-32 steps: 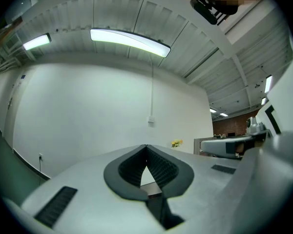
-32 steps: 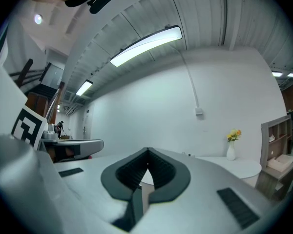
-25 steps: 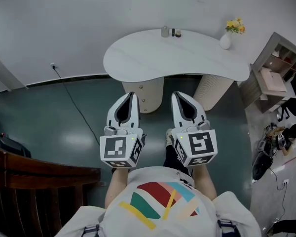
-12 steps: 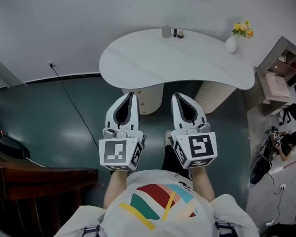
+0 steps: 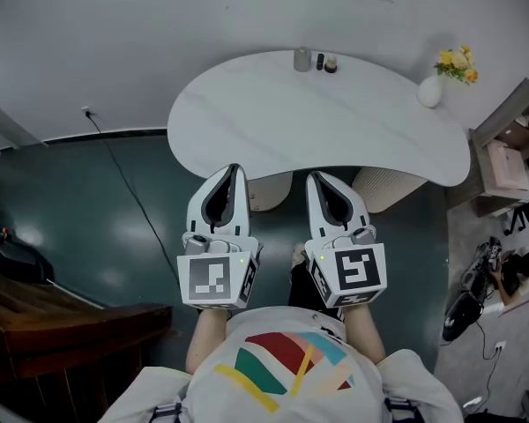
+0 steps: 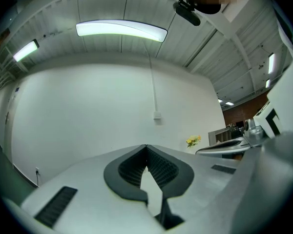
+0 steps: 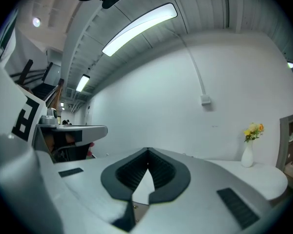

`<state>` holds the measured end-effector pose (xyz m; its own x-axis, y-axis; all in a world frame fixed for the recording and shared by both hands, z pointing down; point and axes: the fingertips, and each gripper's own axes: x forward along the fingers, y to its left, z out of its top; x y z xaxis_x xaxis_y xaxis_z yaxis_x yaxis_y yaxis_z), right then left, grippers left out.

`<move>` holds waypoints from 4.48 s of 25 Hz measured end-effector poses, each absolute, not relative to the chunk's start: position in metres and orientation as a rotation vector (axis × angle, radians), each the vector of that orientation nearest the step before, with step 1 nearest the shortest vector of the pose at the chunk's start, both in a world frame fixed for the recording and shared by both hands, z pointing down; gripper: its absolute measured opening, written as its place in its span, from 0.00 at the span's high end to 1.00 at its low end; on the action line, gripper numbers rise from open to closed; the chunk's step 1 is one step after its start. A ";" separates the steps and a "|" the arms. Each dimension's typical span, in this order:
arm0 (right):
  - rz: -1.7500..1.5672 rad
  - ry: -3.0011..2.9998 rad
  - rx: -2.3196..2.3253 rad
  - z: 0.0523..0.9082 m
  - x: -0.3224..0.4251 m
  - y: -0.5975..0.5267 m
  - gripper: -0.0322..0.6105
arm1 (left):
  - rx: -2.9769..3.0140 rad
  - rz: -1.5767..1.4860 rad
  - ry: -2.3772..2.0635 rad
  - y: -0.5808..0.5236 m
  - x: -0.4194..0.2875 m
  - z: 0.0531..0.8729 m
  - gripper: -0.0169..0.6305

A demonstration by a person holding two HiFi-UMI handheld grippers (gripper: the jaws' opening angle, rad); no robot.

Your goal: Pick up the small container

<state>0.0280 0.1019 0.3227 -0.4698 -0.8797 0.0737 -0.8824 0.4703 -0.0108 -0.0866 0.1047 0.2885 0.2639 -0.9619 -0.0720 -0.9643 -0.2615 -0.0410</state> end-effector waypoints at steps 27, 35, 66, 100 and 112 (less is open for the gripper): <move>0.171 -2.655 1.535 0.307 0.067 -0.138 0.93 | -2.494 0.059 1.898 -0.143 -0.035 0.282 0.95; 0.171 -2.606 1.680 0.299 0.059 -0.159 0.93 | -2.556 0.099 1.796 -0.169 -0.037 0.270 0.95; 0.138 -2.643 1.666 0.292 0.050 -0.278 0.60 | -2.551 -0.044 1.857 -0.243 -0.053 0.298 0.95; 0.388 -2.249 1.738 0.502 0.034 -0.497 0.42 | -2.619 -0.305 2.017 -0.337 -0.094 0.433 0.95; 0.503 -2.189 1.727 0.545 0.036 -0.508 0.42 | -2.621 -0.275 2.061 -0.340 -0.100 0.450 0.95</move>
